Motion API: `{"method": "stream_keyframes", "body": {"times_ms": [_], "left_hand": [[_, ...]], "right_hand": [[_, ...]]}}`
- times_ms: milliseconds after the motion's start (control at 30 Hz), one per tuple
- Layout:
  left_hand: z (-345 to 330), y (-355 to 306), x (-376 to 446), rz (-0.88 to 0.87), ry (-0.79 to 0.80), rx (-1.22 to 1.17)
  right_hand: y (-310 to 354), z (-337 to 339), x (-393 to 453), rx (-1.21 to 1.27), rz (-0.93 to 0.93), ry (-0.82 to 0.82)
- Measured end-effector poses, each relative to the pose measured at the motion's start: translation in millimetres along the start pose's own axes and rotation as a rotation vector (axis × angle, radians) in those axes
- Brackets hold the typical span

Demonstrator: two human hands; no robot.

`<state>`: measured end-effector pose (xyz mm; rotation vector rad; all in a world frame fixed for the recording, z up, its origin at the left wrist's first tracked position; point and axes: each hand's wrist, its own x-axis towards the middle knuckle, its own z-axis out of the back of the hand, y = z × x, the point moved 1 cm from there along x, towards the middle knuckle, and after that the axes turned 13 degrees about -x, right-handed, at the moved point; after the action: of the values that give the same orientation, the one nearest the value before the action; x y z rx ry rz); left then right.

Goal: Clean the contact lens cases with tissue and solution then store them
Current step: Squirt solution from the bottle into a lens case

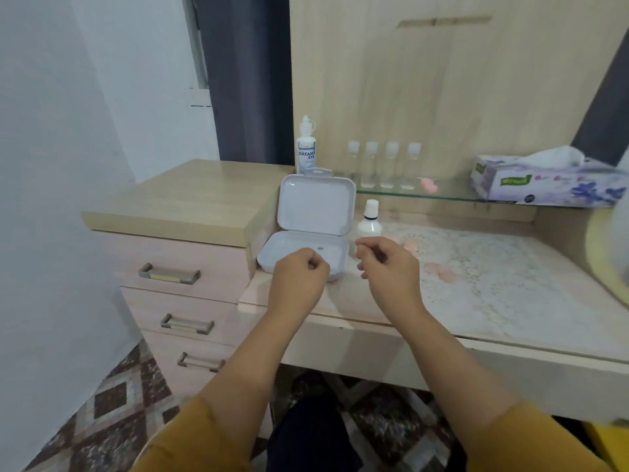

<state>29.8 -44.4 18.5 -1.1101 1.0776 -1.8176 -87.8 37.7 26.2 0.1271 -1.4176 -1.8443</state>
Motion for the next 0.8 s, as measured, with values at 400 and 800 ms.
{"method": "stream_keyframes", "body": {"times_ms": [400, 800], "left_hand": [[-99, -9, 11, -0.115, -0.006, -0.08], [-135, 1, 48, -0.046, -0.052, -0.053]], "right_hand": [[-70, 80, 40, -0.225, -0.119, -0.134], [-71, 70, 65, -0.236, -0.033, -0.089]]}}
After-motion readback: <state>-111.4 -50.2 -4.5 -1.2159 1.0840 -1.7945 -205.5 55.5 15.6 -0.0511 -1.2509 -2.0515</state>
